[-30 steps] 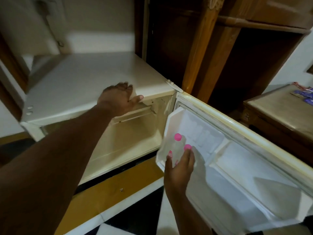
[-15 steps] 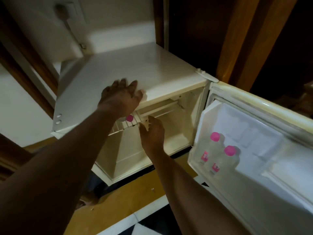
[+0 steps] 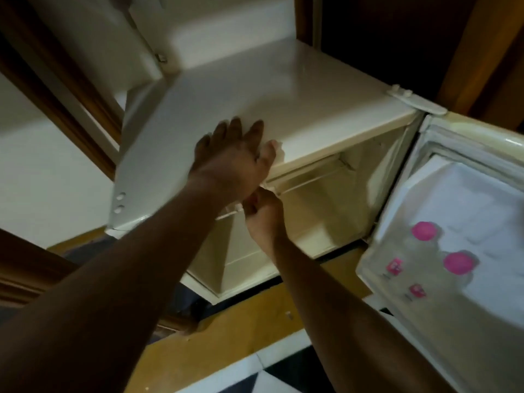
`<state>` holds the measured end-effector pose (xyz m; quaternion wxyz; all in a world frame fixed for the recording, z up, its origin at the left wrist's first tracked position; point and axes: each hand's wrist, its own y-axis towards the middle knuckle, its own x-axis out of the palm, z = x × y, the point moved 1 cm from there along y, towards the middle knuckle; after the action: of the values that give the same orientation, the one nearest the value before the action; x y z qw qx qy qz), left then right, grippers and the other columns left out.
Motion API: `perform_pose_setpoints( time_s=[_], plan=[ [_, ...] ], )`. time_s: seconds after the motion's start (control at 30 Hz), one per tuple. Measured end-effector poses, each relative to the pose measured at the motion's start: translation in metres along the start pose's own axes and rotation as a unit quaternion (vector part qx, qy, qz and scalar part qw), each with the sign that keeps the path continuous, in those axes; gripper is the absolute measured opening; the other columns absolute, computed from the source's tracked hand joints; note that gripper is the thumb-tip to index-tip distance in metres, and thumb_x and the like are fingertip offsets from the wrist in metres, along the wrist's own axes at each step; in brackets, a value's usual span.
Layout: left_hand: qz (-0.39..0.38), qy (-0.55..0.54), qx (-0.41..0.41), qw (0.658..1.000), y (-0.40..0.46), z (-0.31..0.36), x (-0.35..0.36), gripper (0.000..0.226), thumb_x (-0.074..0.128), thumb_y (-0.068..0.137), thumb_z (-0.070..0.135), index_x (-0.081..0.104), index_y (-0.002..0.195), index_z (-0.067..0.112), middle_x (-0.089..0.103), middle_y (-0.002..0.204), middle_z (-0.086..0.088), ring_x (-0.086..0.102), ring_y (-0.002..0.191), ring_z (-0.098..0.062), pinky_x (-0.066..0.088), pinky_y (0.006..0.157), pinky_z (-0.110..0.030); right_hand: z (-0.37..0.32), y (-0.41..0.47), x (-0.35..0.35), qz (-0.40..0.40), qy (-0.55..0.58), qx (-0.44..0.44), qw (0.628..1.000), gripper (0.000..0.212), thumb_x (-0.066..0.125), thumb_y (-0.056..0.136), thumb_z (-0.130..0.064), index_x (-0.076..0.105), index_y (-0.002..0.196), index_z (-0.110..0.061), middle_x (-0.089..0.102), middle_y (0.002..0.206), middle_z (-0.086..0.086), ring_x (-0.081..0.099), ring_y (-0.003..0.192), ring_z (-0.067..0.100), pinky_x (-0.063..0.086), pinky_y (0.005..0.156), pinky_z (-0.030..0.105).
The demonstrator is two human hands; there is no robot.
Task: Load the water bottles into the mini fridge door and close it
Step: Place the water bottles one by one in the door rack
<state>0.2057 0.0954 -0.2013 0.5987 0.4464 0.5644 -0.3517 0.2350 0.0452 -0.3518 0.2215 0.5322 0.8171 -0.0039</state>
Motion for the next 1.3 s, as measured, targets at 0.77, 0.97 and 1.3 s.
perform_pose_setpoints(
  time_s=[0.77,0.97,1.3],
  plan=[
    [0.061,-0.007,0.029,0.998,-0.006,0.073,0.000,0.059,0.020,0.095,0.050,0.051,0.136,0.022,0.052,0.141,-0.014,0.047,0.129,-0.039,0.040,0.099,-0.051,-0.090,-0.143,-0.335,-0.150,-0.478,0.058,0.863,0.021,0.054,0.093,-0.033,0.058,0.084,-0.015,0.060,0.076,0.001,0.060,0.075,0.020,0.049,0.069,0.030],
    [0.071,-0.002,0.024,0.997,-0.007,0.077,-0.001,0.061,0.019,0.096,0.050,0.051,0.140,0.022,0.052,0.145,-0.014,0.046,0.131,-0.039,0.039,0.100,-0.051,-0.063,-0.135,-0.311,-0.188,-0.582,0.107,0.784,0.020,0.052,0.095,-0.026,0.065,0.101,-0.011,0.070,0.099,0.008,0.068,0.086,0.023,0.055,0.081,0.033],
    [0.079,-0.002,0.019,0.997,-0.005,0.077,0.003,0.063,0.018,0.096,0.050,0.046,0.145,0.023,0.046,0.152,-0.014,0.040,0.139,-0.040,0.034,0.108,-0.053,-0.048,-0.117,-0.302,-0.116,-0.629,0.128,0.758,0.023,0.061,0.094,-0.021,0.063,0.115,-0.013,0.069,0.114,0.007,0.068,0.100,0.021,0.052,0.091,0.030]
  ],
)
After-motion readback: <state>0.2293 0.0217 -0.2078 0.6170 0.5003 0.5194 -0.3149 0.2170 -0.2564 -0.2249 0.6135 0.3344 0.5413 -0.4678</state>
